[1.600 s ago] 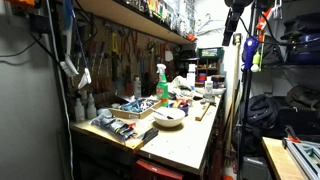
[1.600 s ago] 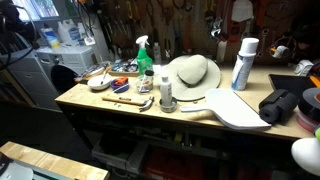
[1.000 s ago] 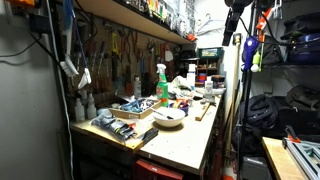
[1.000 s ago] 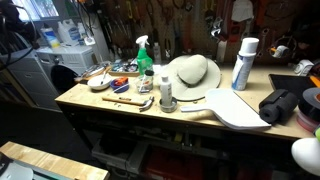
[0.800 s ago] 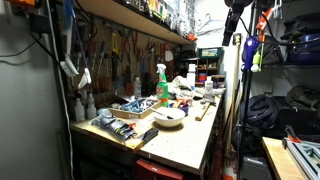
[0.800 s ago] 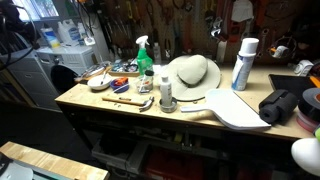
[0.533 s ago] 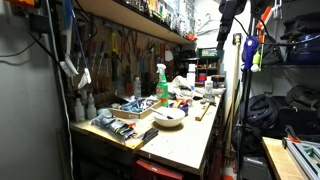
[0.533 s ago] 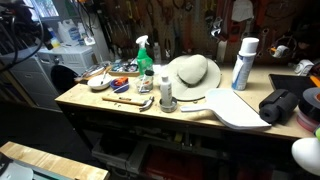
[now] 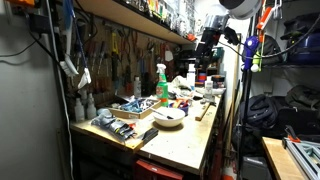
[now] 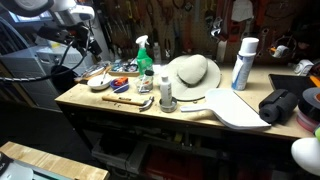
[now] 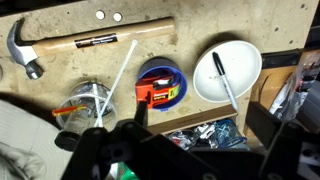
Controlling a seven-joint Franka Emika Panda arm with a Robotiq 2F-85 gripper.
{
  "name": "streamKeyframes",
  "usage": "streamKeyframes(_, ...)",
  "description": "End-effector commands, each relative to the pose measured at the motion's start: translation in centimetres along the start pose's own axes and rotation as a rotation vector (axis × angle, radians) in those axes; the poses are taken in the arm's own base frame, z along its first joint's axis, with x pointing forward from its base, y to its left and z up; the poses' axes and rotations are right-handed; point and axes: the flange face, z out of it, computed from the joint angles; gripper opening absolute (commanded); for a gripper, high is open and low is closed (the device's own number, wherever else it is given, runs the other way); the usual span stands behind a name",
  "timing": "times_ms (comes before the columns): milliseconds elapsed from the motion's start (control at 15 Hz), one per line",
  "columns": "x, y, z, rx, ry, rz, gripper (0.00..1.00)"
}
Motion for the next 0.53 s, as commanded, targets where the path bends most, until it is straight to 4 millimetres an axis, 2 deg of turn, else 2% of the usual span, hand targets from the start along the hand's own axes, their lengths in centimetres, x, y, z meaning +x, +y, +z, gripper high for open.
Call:
streamKeyframes(0,0.7,0.7,0.6,0.011,-0.013,0.013,1.0)
streamKeyframes(267,1.8,0.7,0.9,0.017,-0.017,0.015,1.0)
streamKeyframes(333,2.4,1.0,1.4,-0.05,0.039,0.049,1.0)
streamKeyframes(467,4.5,2.3,1.2,-0.128,0.16,0.004,1.0)
